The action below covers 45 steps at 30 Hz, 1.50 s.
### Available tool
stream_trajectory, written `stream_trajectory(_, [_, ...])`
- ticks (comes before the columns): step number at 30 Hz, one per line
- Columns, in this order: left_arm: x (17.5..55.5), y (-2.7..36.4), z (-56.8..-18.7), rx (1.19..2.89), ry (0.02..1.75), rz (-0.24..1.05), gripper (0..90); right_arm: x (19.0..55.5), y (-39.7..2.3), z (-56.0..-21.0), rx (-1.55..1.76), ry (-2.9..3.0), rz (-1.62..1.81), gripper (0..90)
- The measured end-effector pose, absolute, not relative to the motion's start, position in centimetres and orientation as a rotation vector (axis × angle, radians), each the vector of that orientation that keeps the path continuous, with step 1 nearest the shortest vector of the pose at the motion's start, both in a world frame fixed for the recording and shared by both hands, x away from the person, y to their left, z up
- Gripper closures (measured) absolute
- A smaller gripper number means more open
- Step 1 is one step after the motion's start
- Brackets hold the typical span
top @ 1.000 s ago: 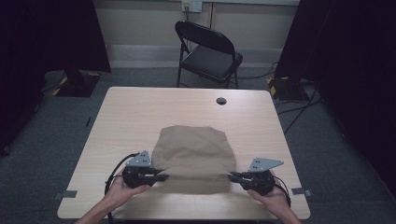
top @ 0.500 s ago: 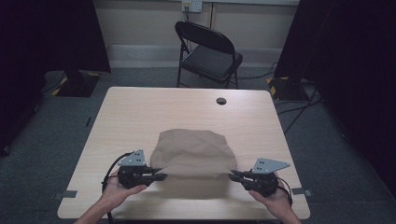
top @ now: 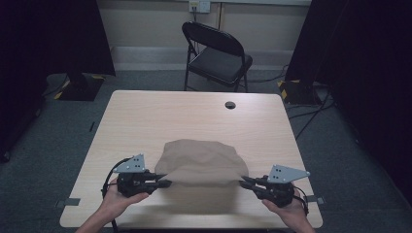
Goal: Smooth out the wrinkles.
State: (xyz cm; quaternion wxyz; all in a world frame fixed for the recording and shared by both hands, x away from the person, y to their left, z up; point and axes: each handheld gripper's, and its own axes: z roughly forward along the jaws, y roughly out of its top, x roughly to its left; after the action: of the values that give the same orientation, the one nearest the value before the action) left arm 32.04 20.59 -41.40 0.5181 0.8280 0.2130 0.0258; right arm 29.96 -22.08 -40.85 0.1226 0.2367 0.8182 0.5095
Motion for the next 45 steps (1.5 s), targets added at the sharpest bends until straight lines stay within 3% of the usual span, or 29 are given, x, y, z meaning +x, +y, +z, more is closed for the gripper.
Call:
stream_trajectory(13, [30.5, 21.1, -38.7, 1.965, 0.472, 0.078, 77.6, 27.9, -22.0, -38.8, 0.639, 2.366, 1.521, 83.8])
stream_trajectory(45, [33.7, 21.0, -39.8, 1.956, 0.563, 0.062, 77.4, 32.4, -21.6, -39.5, 0.706, 2.36, 1.506, 83.4])
